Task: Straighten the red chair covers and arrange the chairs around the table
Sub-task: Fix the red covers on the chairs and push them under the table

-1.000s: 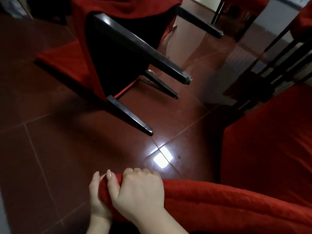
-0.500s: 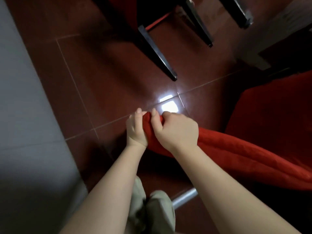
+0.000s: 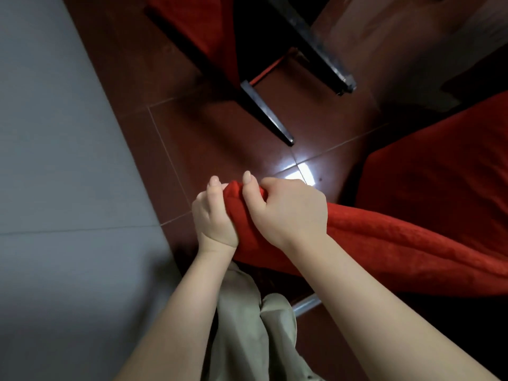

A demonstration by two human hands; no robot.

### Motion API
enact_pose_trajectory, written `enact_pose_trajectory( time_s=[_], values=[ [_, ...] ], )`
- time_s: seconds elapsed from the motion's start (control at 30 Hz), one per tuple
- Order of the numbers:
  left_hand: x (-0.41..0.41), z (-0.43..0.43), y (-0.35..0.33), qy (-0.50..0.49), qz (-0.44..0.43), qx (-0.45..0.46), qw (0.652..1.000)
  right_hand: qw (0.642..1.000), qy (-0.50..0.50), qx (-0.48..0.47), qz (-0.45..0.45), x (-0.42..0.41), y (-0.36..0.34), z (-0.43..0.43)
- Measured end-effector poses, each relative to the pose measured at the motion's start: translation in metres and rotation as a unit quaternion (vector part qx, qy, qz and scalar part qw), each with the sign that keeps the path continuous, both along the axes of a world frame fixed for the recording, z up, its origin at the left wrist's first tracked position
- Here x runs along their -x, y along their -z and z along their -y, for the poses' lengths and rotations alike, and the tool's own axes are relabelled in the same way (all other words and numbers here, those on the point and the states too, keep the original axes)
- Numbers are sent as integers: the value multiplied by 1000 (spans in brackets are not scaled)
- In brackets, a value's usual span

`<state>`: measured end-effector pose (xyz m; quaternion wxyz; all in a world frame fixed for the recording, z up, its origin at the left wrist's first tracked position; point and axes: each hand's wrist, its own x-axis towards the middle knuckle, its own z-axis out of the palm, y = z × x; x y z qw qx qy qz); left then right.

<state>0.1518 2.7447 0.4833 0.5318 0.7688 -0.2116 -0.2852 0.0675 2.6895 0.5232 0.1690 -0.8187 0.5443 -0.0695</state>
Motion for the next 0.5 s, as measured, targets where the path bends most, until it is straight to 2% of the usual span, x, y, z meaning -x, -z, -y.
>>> enact_pose_trajectory(
  time_s=[0.07,0.13,0.2,0.27,0.33,0.5],
  values=[
    [5,-1,-23,24,121,9,992,1000,6,10,21,10,-34,-1],
    [15,4,-67,31,139,-19,990,999,16,24,44,22,-67,-1],
    [21,11,-98,85,200,19,976,997,28,36,64,35,-98,0],
    [29,22,-139,111,186,3,976,995,47,42,78,49,-126,4],
    [39,33,-173,160,183,32,970,990,73,58,109,67,-152,10],
    [82,61,-239,259,263,56,927,965,143,93,199,120,-204,15]
  ],
)
